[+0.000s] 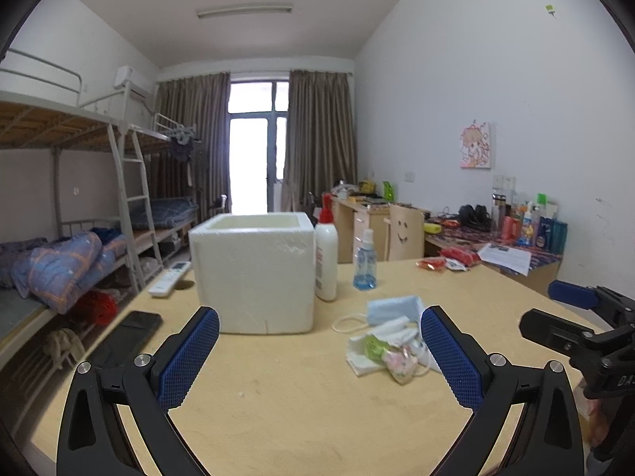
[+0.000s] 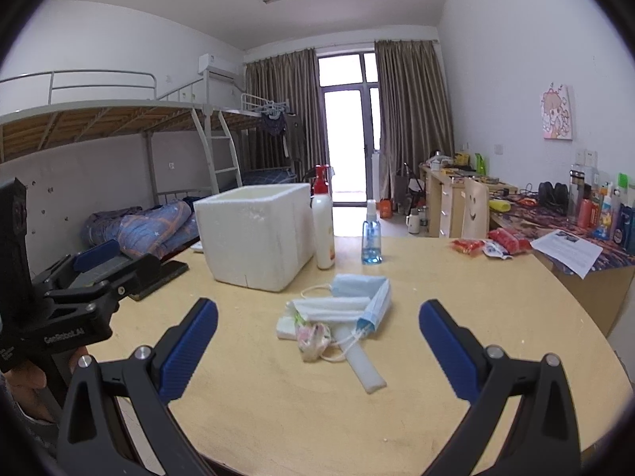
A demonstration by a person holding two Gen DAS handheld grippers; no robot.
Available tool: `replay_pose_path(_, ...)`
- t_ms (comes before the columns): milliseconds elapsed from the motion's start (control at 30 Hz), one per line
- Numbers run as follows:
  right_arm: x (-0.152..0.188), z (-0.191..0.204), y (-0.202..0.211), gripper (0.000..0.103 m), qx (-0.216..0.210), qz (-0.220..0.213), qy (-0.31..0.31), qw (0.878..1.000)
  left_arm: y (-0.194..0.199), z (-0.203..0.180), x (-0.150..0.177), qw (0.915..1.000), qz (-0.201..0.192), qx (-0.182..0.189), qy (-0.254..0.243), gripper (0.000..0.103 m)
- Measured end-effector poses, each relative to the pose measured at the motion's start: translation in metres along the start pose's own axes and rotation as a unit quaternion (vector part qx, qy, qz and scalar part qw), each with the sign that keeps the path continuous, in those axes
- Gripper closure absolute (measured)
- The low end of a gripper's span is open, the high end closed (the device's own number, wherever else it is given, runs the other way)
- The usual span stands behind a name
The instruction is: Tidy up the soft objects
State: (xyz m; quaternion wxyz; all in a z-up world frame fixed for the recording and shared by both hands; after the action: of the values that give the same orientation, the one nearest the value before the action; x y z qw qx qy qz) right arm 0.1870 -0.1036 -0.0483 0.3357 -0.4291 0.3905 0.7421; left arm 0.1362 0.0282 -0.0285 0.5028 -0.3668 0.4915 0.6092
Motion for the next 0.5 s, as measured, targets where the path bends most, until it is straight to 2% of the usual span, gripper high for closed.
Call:
replay_pose_path(233,0.014,-0.008,-0.010,0.000,0.019,0.018,0.011,1.000,-0.015,-0.010,0.017,0.9992,0.029,0.028,0.002,0.001)
replay_pose_path(500,0.017,-0.025,-0.021,0.001,0.029,0.034,-0.006,0.999,-0.033,-0.018,0.026,0.9969,0.051,0.059,0.004,0.001)
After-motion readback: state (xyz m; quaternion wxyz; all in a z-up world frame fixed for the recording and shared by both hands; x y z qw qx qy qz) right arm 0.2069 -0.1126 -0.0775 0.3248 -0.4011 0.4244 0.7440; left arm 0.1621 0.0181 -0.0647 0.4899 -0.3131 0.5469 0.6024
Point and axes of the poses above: each gripper's, at about its wrist camera, not at the fingertips, and y roughly against the way its jaws point, z to its left, x to its underside, the point moved 8 cm from there along -y, roughly the way its jaws point, and after that the axes turned 15 degrees about -y, right-handed, at the moved point
